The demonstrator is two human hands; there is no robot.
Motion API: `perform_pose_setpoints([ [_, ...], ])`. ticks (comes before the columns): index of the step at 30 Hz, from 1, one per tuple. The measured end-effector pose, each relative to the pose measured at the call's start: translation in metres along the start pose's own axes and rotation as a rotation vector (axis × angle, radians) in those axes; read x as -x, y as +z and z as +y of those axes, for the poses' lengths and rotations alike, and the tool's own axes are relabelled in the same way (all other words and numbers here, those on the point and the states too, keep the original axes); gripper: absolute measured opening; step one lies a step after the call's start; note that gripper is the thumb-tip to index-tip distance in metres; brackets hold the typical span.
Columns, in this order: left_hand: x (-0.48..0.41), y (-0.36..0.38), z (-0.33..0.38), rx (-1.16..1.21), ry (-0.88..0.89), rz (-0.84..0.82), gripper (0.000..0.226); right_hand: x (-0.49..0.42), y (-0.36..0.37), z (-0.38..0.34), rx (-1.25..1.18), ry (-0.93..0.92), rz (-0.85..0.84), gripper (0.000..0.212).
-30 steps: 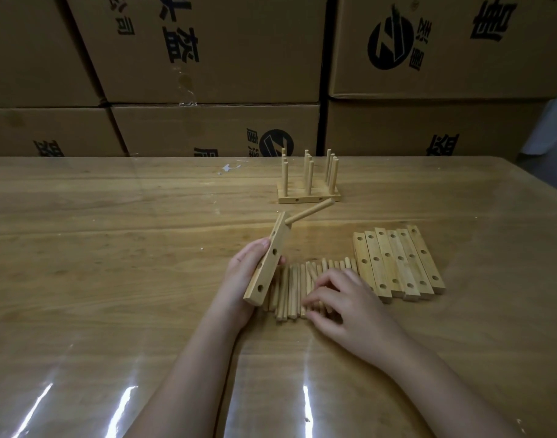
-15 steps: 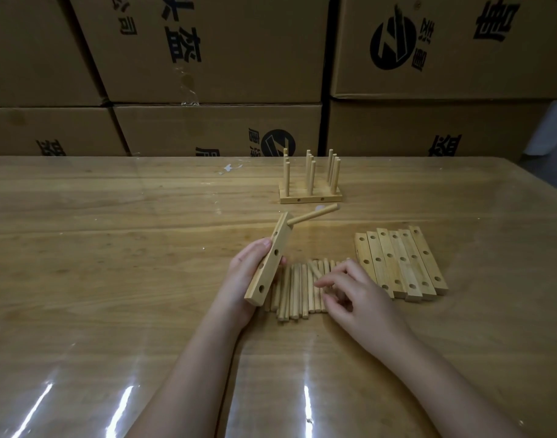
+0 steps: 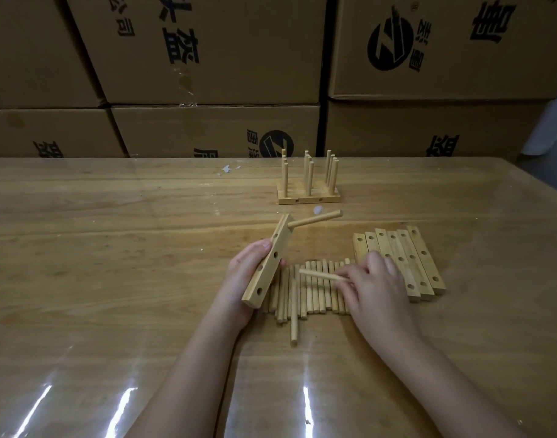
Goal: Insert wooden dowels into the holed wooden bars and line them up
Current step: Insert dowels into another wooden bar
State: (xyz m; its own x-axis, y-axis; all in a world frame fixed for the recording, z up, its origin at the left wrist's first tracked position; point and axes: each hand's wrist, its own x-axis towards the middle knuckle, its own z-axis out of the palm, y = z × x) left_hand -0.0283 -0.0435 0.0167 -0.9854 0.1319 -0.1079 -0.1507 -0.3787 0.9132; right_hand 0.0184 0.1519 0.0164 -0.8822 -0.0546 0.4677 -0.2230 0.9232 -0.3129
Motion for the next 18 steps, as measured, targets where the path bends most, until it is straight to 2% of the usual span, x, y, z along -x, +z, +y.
perform_pose_setpoints([
  [3,0.0006,-0.0008,0.0003,-0.005,-0.001,-0.015,0.031,-0.0013,-0.0019,0.0008,-0.403,0.133,-0.033,0.008],
  [6,0.0004,-0.0010,0.0004,-0.020,0.006,-0.016,0.034,-0.0021,-0.0033,-0.0022,-0.924,0.331,-0.145,0.014],
  [10,-0.0005,-0.0003,-0.0002,-0.052,0.021,-0.002,0.034,-0.0050,-0.0065,-0.0035,-1.381,0.394,-0.178,0.016],
  [13,-0.0010,0.0005,-0.0004,-0.077,0.029,-0.008,0.028,-0.0058,-0.0081,-0.0029,-1.525,0.401,-0.162,0.033],
  [18,0.0000,0.0018,-0.0007,-0.101,0.029,-0.020,0.020,-0.0071,-0.0075,-0.0016,-1.574,0.432,-0.142,0.029],
])
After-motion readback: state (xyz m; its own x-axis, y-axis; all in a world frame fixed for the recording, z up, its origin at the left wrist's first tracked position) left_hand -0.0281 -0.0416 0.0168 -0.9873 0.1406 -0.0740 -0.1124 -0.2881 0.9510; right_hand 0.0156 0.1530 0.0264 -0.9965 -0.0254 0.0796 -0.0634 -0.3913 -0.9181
